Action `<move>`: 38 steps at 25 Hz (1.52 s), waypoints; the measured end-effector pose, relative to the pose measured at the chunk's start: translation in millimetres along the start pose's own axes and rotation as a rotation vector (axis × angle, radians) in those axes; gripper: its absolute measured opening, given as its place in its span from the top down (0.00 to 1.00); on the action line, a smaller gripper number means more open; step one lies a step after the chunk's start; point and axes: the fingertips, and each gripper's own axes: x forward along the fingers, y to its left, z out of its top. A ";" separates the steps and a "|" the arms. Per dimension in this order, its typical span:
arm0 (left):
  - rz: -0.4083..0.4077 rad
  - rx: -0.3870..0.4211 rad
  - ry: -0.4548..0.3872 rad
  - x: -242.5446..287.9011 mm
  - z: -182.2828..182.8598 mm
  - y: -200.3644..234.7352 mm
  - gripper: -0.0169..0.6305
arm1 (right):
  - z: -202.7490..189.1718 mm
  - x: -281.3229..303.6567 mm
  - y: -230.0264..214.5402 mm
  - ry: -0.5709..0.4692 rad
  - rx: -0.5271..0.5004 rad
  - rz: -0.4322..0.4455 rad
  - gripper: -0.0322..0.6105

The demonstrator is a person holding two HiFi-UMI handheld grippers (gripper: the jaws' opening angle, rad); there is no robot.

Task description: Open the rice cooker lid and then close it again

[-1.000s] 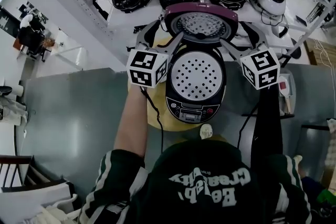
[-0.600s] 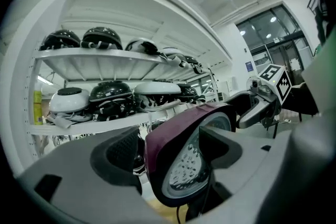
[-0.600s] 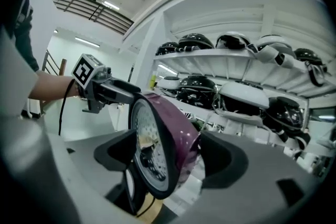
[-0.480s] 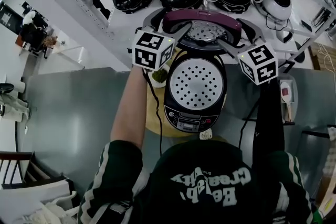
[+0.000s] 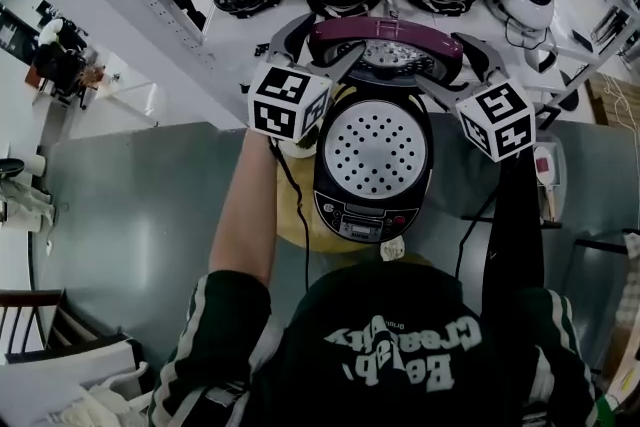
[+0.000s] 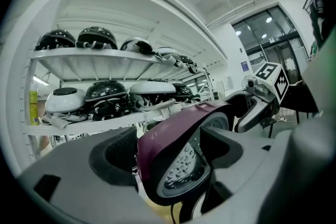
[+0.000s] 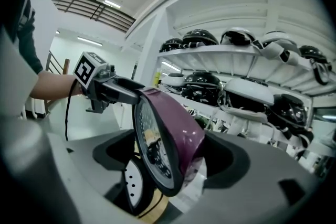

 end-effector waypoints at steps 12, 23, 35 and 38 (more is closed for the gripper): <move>-0.051 0.010 0.042 -59.1 -24.6 -38.4 0.41 | -14.7 -34.6 58.6 0.056 0.011 0.009 0.27; -0.124 0.080 0.160 -116.3 -83.7 -86.0 0.40 | -57.3 -62.5 130.2 0.160 -0.001 0.059 0.24; -0.186 0.026 0.237 -149.3 -143.8 -119.0 0.40 | -102.1 -69.1 179.0 0.206 0.086 0.064 0.25; -0.200 -0.040 0.234 -153.6 -149.2 -124.7 0.40 | -109.0 -69.8 185.3 0.205 0.115 0.062 0.25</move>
